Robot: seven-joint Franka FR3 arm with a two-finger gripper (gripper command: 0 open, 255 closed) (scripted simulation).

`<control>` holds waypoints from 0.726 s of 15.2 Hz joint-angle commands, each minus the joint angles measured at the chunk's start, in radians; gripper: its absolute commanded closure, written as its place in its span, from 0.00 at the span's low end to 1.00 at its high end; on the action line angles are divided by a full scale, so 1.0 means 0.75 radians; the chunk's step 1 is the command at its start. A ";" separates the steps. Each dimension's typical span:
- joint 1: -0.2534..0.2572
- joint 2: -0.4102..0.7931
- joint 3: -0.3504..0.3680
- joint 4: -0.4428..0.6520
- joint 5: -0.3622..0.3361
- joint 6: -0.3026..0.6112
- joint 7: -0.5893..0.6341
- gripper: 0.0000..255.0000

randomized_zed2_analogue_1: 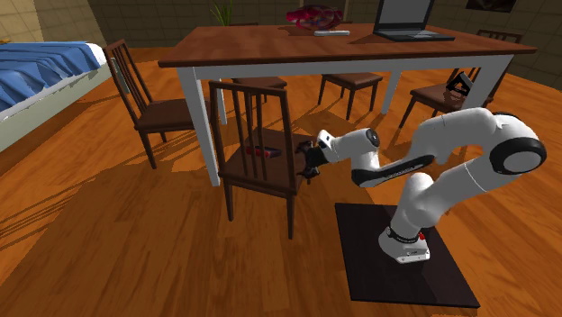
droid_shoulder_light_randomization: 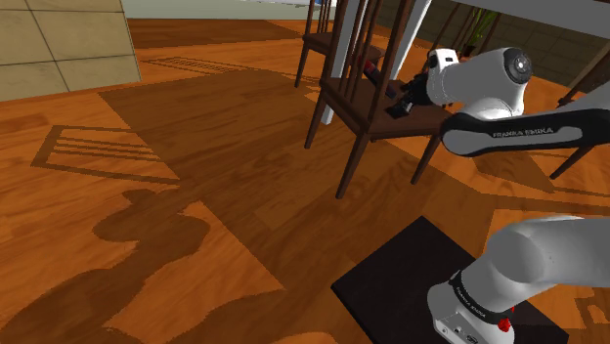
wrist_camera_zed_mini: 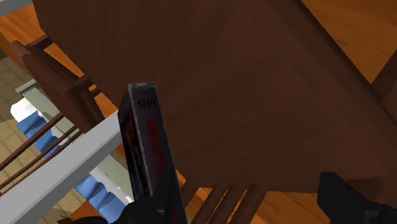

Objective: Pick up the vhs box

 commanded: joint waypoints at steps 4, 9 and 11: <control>-0.734 0.235 0.582 0.104 0.006 0.661 -0.059 0.00; -1.047 0.418 0.929 0.191 0.295 0.981 -0.406 0.00; -1.078 0.453 0.983 0.177 0.352 1.019 -0.464 0.00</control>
